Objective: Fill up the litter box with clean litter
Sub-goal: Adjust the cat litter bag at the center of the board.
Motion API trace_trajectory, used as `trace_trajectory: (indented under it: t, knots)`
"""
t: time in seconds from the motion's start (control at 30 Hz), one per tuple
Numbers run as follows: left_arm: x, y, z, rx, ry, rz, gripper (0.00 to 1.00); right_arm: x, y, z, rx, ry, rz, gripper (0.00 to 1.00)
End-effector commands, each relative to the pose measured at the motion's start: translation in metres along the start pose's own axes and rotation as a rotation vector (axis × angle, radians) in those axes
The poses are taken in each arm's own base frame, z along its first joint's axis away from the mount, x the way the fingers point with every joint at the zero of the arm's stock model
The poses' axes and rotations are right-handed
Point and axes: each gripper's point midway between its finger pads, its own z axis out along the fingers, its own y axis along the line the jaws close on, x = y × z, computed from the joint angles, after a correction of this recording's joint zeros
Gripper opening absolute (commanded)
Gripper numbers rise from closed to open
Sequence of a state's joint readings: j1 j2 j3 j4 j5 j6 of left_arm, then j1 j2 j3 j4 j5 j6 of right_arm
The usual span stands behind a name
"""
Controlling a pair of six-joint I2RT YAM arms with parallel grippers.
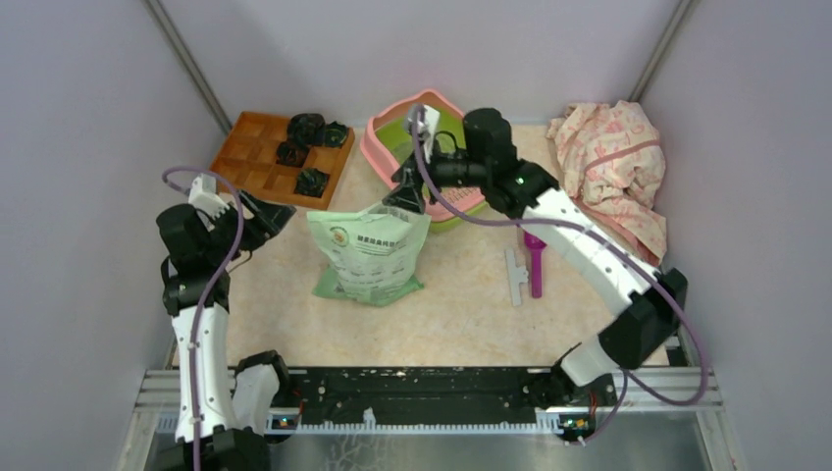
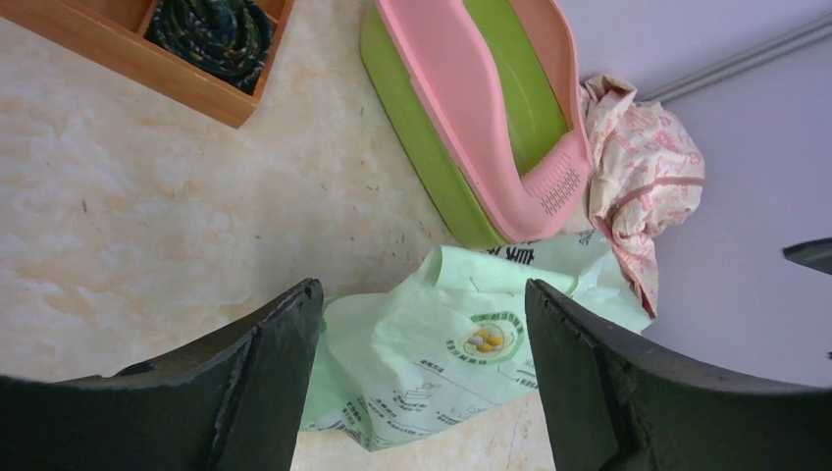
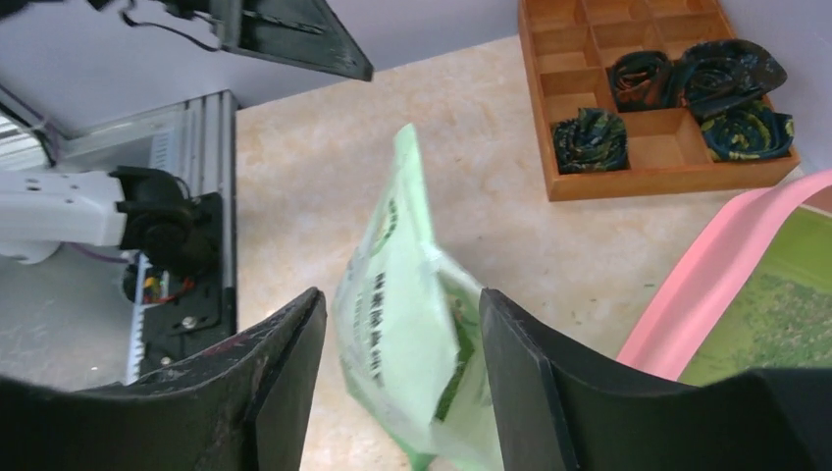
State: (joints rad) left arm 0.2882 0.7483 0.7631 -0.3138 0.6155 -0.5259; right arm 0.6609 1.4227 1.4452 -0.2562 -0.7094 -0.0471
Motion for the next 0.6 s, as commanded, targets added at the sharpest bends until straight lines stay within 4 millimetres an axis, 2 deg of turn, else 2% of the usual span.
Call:
trace_trajectory:
  t: [0.0,0.07,0.13,0.27,0.37,0.57]
  knots:
    - [-0.022,0.002,-0.004,-0.109,0.007,-0.028,0.82,0.005,-0.023,0.022,-0.021,0.123,-0.081,0.62]
    - [-0.028,0.002,-0.008,-0.135,-0.003,-0.022,0.82,0.003,-0.035,0.036,-0.04,0.142,-0.117,0.65]
    - [-0.029,0.002,-0.009,-0.144,-0.009,-0.026,0.82,0.018,-0.042,0.05,-0.107,0.192,-0.156,0.68]
    - [-0.023,0.0,-0.007,-0.121,0.009,-0.043,0.82,0.054,-0.04,0.071,-0.271,0.283,-0.175,0.73]
    - [-0.02,0.0,-0.005,-0.112,0.022,-0.046,0.81,0.065,-0.032,0.082,-0.345,0.3,-0.16,0.77]
    - [-0.016,0.001,0.001,-0.082,0.035,-0.053,0.8,0.093,-0.013,0.098,-0.441,0.363,-0.112,0.78]
